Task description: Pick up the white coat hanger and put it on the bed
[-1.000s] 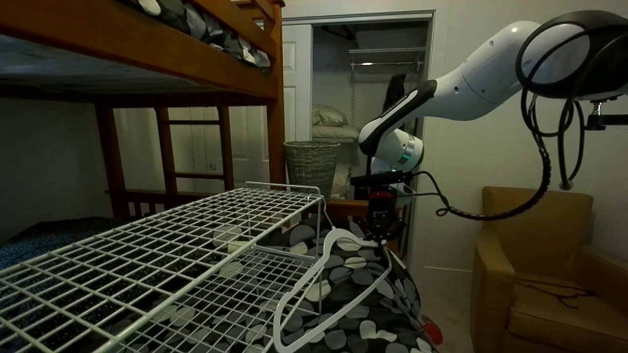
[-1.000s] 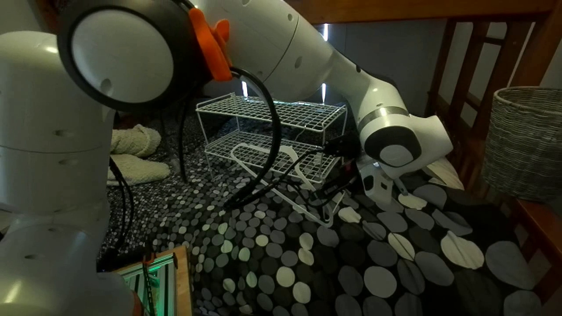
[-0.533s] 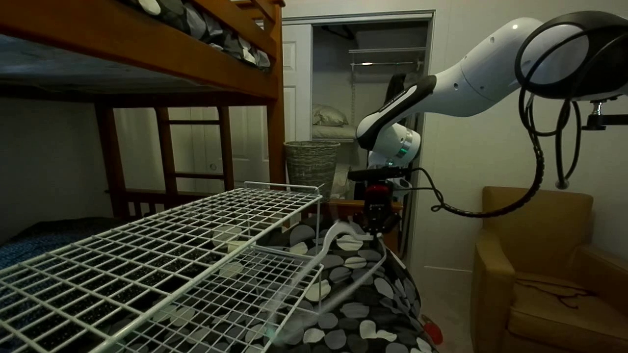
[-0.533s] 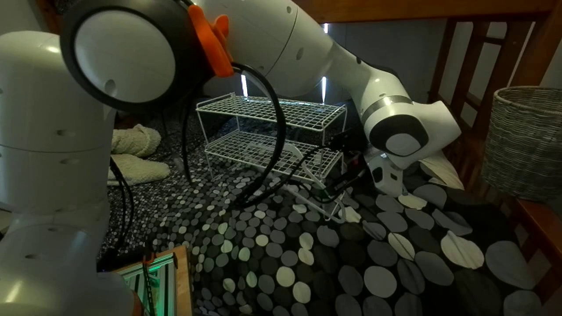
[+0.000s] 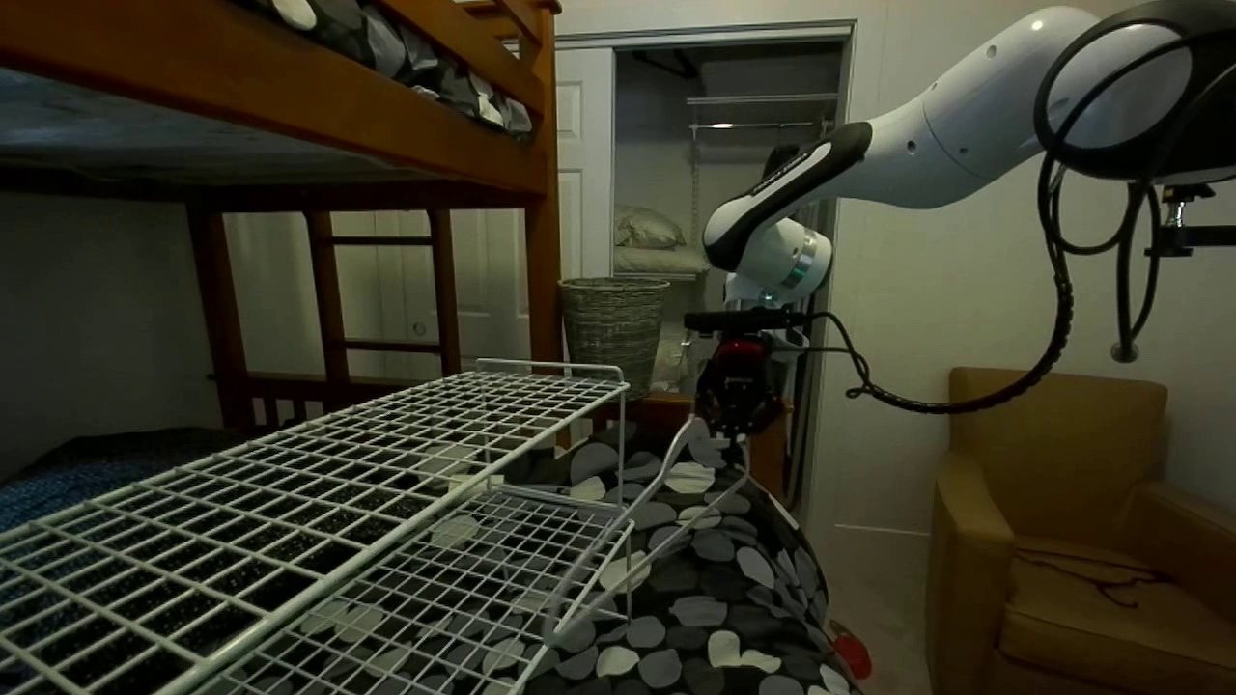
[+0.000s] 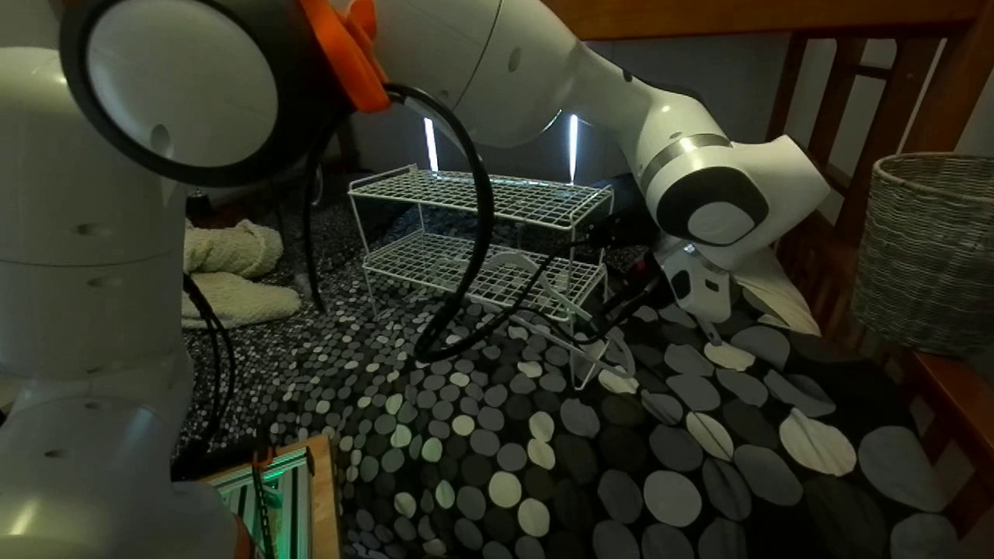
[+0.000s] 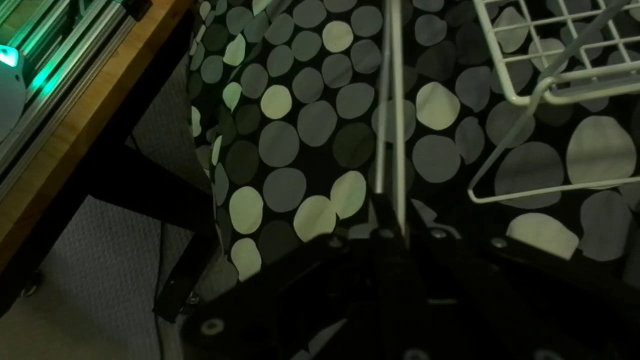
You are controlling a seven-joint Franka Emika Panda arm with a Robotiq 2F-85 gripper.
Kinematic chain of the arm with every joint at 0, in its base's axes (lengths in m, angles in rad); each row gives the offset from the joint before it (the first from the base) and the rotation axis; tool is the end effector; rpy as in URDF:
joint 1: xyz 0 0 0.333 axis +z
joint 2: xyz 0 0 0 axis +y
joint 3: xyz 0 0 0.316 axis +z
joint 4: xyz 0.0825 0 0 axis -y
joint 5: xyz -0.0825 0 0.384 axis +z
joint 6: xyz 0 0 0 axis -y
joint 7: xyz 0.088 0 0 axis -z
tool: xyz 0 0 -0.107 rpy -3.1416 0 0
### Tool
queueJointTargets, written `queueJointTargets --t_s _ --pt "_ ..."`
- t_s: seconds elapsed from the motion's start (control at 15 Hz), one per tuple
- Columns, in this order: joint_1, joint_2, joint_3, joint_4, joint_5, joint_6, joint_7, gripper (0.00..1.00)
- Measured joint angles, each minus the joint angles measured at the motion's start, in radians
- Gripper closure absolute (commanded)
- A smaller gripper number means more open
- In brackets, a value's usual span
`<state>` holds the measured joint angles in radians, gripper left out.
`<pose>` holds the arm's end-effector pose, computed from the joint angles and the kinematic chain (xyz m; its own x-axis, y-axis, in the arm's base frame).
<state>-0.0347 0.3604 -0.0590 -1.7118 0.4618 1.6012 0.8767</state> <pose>0.6019 -0.0070 0.3610 0.3395 -0.7424 -0.5775 -0.8678 -0.4841 0.1122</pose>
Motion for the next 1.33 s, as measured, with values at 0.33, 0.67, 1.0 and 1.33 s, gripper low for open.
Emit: queueJointTargets --t_s 0.33,0.67,1.0,1.33 --pt "-0.011 -0.016 -0.031 0.000 -0.057 0.003 -0.008 0.99" --pt "-0.047 -0.042 -0.090 -0.006 -0.113 0.025 -0.034 0.99" --pt "-0.083 -0.083 -0.157 -0.048 -0.173 0.130 0.010 0.99" --pt "-0.101 -0.105 -0.200 -0.110 -0.213 0.302 0.176 0.99"
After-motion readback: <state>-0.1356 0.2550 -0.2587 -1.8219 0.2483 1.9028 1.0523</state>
